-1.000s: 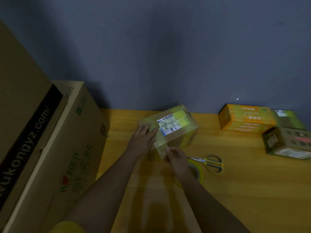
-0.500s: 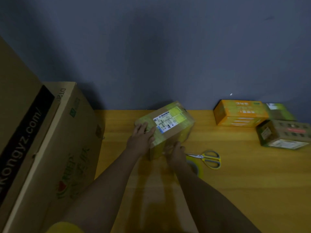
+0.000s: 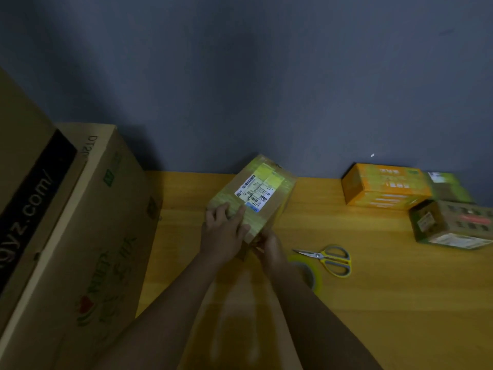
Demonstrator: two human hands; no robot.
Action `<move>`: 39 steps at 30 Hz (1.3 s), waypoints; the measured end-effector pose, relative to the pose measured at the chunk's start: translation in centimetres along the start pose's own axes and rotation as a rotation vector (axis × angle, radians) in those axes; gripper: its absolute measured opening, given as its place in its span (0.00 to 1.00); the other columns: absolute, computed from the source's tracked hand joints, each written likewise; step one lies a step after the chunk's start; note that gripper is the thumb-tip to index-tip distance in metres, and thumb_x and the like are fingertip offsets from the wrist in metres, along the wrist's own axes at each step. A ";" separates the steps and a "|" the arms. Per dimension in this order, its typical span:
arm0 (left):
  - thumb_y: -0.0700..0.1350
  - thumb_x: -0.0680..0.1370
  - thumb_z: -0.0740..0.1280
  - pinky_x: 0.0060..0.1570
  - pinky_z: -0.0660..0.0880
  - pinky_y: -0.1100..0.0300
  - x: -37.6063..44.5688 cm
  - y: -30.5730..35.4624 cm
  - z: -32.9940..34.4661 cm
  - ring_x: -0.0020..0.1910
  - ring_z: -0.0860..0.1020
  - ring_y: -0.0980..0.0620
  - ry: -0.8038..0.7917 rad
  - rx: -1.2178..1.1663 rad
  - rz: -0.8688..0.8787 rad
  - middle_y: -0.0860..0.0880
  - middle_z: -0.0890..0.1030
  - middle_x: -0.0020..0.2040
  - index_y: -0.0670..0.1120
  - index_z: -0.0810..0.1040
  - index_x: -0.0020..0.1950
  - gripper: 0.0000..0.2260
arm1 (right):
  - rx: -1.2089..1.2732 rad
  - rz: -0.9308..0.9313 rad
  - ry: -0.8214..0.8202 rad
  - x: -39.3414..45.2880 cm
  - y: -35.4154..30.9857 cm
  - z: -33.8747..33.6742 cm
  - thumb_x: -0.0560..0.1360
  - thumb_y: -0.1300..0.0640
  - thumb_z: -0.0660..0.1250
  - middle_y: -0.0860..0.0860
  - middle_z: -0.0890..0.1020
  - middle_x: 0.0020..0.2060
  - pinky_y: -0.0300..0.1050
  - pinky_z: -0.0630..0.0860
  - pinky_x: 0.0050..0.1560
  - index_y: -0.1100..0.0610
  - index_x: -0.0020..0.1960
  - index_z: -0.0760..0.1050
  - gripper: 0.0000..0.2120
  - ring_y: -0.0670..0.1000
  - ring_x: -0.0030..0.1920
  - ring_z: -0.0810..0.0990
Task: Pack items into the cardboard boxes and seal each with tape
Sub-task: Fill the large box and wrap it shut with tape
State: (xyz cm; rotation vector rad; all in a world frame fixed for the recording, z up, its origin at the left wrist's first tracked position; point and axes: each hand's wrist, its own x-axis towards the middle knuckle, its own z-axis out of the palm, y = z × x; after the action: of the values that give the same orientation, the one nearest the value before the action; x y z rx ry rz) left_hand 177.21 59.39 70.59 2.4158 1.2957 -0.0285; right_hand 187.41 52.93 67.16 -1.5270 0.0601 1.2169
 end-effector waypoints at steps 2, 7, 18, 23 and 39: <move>0.58 0.81 0.54 0.64 0.62 0.51 -0.2 -0.3 0.1 0.66 0.58 0.44 0.059 0.003 -0.009 0.47 0.61 0.72 0.61 0.59 0.75 0.21 | -0.256 -0.003 -0.022 0.2 -0.3 -0.3 0.83 0.58 0.53 0.63 0.78 0.47 0.45 0.69 0.43 0.65 0.52 0.76 0.16 0.50 0.36 0.72; 0.53 0.81 0.59 0.54 0.60 0.54 0.7 -2.2 -0.8 0.56 0.68 0.46 0.228 -0.179 -0.023 0.49 0.70 0.54 0.57 0.76 0.64 0.13 | -0.623 -0.442 0.210 -1.1 0.1 -1.6 0.81 0.61 0.55 0.59 0.73 0.61 0.42 0.66 0.58 0.63 0.63 0.71 0.14 0.56 0.62 0.72; 0.62 0.80 0.55 0.60 0.73 0.50 3.8 -3.8 0.6 0.63 0.76 0.45 0.005 -0.719 -0.270 0.47 0.74 0.69 0.49 0.57 0.76 0.28 | -1.528 -0.933 0.049 0.2 -0.3 2.5 0.78 0.46 0.47 0.52 0.65 0.74 0.63 0.60 0.71 0.57 0.73 0.66 0.28 0.54 0.75 0.62; 0.66 0.76 0.60 0.65 0.70 0.45 3.8 -4.5 0.4 0.67 0.72 0.45 -0.050 -0.870 -0.327 0.48 0.71 0.71 0.51 0.59 0.77 0.34 | -1.026 -0.751 0.019 -0.3 -1.2 0.4 0.83 0.45 0.46 0.50 0.40 0.78 0.46 0.45 0.76 0.55 0.79 0.43 0.29 0.47 0.77 0.39; 0.60 0.60 0.78 0.61 0.74 0.42 5.1 -7.0 2.3 0.56 0.80 0.41 -0.383 -1.574 -0.582 0.44 0.82 0.56 0.49 0.80 0.61 0.33 | 0.012 -0.035 -0.416 2.2 -2.1 -0.5 0.83 0.49 0.52 0.53 0.86 0.46 0.42 0.80 0.38 0.59 0.61 0.74 0.19 0.51 0.44 0.85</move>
State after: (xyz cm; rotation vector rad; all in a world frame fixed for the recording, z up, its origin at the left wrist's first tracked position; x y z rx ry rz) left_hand 174.92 66.08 65.11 0.6531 1.0645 0.2525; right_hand 190.08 54.54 67.01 -1.2327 -0.2317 1.4785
